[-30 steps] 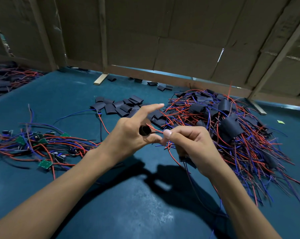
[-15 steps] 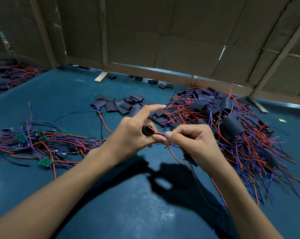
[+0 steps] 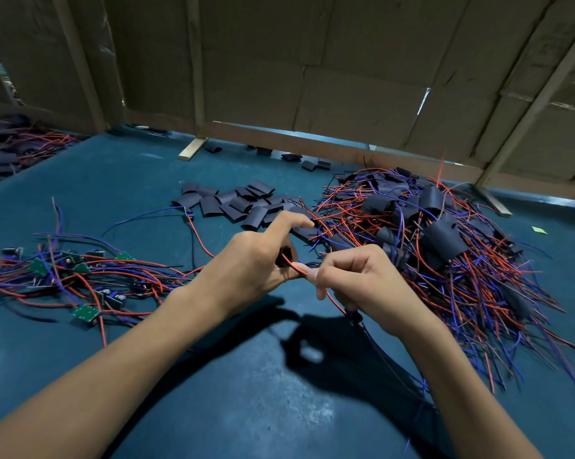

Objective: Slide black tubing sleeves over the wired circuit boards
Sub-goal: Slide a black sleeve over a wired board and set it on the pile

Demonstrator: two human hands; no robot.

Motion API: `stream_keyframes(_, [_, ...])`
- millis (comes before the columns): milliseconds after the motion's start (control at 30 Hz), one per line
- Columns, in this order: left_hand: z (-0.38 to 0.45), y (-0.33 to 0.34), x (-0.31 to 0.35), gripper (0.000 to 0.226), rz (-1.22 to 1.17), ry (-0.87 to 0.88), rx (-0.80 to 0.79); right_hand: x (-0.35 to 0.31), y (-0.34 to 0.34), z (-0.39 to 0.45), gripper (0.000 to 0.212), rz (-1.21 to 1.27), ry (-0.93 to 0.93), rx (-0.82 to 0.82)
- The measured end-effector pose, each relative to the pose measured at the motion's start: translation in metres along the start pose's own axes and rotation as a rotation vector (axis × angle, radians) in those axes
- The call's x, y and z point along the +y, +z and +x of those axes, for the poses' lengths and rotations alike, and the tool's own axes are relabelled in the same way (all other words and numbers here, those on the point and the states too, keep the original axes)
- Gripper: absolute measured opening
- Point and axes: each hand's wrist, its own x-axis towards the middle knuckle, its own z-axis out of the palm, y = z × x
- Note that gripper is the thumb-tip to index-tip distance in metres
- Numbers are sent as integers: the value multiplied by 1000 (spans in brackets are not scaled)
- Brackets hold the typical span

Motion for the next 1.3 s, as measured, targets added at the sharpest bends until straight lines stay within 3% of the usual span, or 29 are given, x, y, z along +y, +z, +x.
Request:
stream_keyframes(200, [-1, 3, -2, 49, 298, 183, -69, 7, 5, 2, 29, 26, 17, -17])
stream_keyframes(300, [2, 5, -6, 54, 333, 102, -19, 8, 13, 5, 8, 81, -114, 144])
stream_keyframes(367, [3, 1, -13, 53, 259, 31, 38, 13, 11, 8, 23, 94, -70, 211])
stream_keyframes(467, [5, -10, -22, 44, 165, -79, 144, 15, -2, 7, 40, 18, 141, 19])
stream_keyframes(533, [6, -15, -31, 42, 178, -109, 174, 16, -7, 5, 19, 1, 192, -107])
stream_keyframes(600, [6, -17, -36, 41, 220, -108, 188, 15, -9, 5, 3, 56, 174, -103])
stream_keyframes(700, [7, -23, -35, 40, 316, -68, 140, 9, -9, 7, 6, 310, 219, -5])
stream_keyframes(767, [7, -27, -31, 41, 509, 13, 59, 7, -8, 7, 3, 454, 241, 56])
stream_keyframes(833, [7, -27, -30, 47, 675, 106, 9, 8, -7, 7, 3, 396, 206, 106])
stream_keyframes(1000, [9, -16, -23, 66, 722, 182, -108, 11, 9, 7, 6, 148, 43, 165])
stream_keyframes(1133, [5, -8, -10, 64, 776, 283, -45, 15, 27, 7, 13, -44, -75, 217])
stream_keyframes(1300, [8, -6, -9, 58, 742, 264, 42, 8, 31, 7, 31, 303, -88, 162])
